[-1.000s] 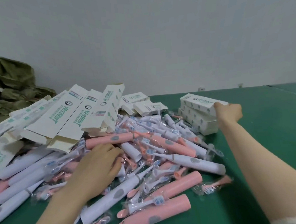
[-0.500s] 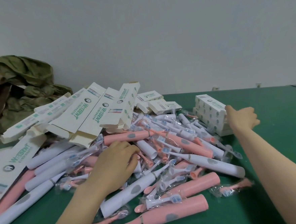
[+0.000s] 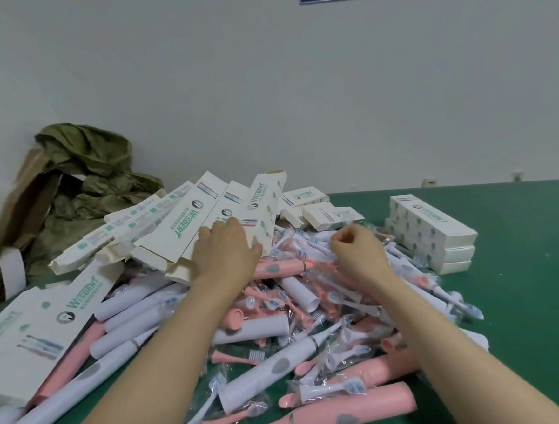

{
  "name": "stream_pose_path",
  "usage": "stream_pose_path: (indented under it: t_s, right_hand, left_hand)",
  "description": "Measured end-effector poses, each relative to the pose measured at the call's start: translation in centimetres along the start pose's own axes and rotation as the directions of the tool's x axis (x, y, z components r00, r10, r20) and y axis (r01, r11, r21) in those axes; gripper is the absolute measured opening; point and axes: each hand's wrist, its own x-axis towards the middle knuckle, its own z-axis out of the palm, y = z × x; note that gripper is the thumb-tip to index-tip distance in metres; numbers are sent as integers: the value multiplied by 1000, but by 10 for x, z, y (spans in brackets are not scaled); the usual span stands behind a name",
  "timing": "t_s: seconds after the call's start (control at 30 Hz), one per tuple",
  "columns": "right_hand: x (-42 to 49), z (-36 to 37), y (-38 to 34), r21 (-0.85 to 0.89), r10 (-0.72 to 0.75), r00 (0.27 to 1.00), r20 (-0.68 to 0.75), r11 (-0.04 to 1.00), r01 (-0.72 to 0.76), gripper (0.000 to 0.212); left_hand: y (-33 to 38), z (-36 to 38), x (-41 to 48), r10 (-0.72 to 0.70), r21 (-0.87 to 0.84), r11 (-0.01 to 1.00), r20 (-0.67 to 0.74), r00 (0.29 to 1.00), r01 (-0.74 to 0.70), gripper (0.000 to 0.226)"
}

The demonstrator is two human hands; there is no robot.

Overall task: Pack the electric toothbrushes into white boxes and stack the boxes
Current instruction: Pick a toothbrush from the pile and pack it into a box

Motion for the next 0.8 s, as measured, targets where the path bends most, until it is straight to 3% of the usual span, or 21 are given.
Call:
stream_pose_path:
  t_s: [0.13, 0.23, 0.33, 0.4, 0.47, 0.57, 0.7, 0.8]
  right_hand:
    - [-8, 11, -11, 13, -65, 997, 30, 998, 64, 11]
    - [-15, 3, -29, 3, -272, 960, -61, 962, 272, 26]
    - [-23, 0, -57, -64, -593, 805, -26, 805, 590, 64]
    - [-28, 7, -76, -53, -708, 706, 22, 704, 708, 72]
    - [-33, 15, -90, 30, -731, 683, -8, 682, 731, 63]
    - [-40, 21, -94, 110, -705, 688, -171, 680, 725, 58]
    - [-48, 25, -91, 178, -697, 683, -216, 660, 730, 52]
    - [-51, 24, -95, 253, -680, 717, -155, 674, 694, 47]
  left_hand:
    - [-9, -13, -11, -14, -364, 928, -251, 968, -80, 46]
    - [-13, -44, -17, -47, -577, 787, -409, 911, -219, 51]
    - [-10, -79, -24, -30, -692, 657, -419, 907, -298, 46]
    - [-1, -93, -32, 57, -751, 553, -397, 916, -360, 44]
    - [8, -98, -41, 172, -742, 514, -403, 899, -431, 48]
    - [10, -93, -50, 281, -667, 528, -448, 849, -526, 62]
    - [1, -90, -48, 197, -656, 545, -505, 840, -522, 52]
    - [0, -89, -47, 123, -649, 552, -557, 821, -523, 40]
